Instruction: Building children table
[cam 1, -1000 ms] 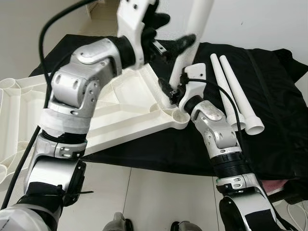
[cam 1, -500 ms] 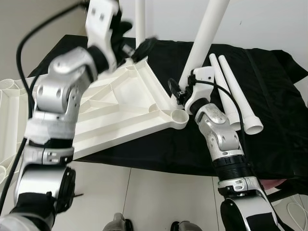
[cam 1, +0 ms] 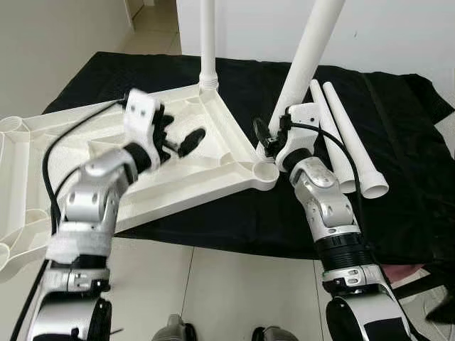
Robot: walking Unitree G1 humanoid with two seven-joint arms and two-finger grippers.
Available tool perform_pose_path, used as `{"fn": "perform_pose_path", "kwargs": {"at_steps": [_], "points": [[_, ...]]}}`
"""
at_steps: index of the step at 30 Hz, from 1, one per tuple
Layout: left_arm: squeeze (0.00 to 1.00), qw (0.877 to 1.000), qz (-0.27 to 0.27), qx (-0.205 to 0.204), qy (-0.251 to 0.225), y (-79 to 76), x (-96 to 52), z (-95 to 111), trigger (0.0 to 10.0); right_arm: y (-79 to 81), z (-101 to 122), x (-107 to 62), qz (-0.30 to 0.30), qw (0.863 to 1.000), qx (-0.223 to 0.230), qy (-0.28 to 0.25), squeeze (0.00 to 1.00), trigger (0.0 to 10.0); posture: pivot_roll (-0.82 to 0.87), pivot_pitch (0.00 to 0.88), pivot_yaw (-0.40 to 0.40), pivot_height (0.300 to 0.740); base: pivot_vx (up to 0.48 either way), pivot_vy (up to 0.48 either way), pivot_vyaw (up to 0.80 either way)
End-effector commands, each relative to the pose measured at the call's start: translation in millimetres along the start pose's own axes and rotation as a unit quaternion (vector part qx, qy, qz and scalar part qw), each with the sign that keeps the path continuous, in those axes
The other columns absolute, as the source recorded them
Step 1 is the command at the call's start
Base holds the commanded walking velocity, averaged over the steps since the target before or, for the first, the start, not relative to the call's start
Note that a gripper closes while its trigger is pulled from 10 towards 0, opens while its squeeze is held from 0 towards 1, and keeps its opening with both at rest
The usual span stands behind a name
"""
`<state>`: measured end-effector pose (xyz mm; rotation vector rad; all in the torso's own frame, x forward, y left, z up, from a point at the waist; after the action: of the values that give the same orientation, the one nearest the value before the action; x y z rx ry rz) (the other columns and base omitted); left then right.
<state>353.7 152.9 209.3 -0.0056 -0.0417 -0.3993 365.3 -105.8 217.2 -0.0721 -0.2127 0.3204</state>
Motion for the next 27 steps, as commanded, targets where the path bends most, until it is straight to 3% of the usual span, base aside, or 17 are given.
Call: {"fn": "perform_pose_path", "kwargs": {"at_steps": [1,4,10,16,19,21,27], "points": [[0.0,0.999,0.031,0.003,0.015,5.1,-3.3,-11.2,10.0,-0.3,-0.4,-1.9,-0.002,1.0,-0.003,-0.005,0.0,10.0,-0.1,0.07,0.047,0.74,0.0,0.0,0.0],[0.0,0.999,0.022,0.0,0.028,-1.4,-7.3,-25.5,10.0,-1.8,-2.4,-2.5,-0.004,1.0,-0.008,-0.003,0.0,10.0,-0.1,0.072,0.043,0.74,0.0,0.0,0.0],[0.0,0.999,-0.013,0.017,0.032,-20.3,-7.0,-32.3,10.0,0.3,-7.3,-2.9,-0.002,1.0,-0.009,0.002,0.0,10.0,-0.1,0.069,0.039,0.74,0.0,0.0,0.0],[0.0,0.995,-0.086,0.052,0.02,-61.6,-5.7,-33.0,10.0,2.0,-15.1,-2.8,-0.003,1.0,-0.008,0.009,0.0,10.0,-0.1,0.073,0.037,0.74,0.0,0.0,0.0],[0.0,0.993,-0.104,0.058,0.016,-70.1,-6.4,-32.0,10.0,1.9,-16.3,-2.7,-0.003,1.0,-0.007,0.011,0.0,10.0,-0.1,0.073,0.037,0.74,0.0,0.0,0.0],[0.0,0.987,-0.142,0.076,0.006,-88.1,-10.1,-30.2,10.0,1.6,-19.2,-2.0,-0.004,1.0,-0.01,0.012,0.0,10.0,-0.1,0.073,0.037,0.74,0.0,0.0,0.0],[0.0,0.983,-0.162,0.091,0.004,-95.7,-14.2,-30.9,10.0,5.0,-25.6,1.6,0.0,1.0,-0.016,0.018,0.0,10.0,-0.09,0.061,0.036,0.74,0.0,0.0,0.0]]}}
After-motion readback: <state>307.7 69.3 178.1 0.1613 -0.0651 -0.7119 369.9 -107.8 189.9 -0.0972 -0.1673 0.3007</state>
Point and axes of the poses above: a point about 5 cm out from each wrist's last joint towards the gripper, its own x axis pointing out of the wrist towards the gripper, its own z axis along the axis of the wrist's last joint, y = z × x, the point moved 1 cm from there along x, pointing out of the wrist towards the gripper, and after that the axes turned 3 degrees about -x, right-handed, at the moved point
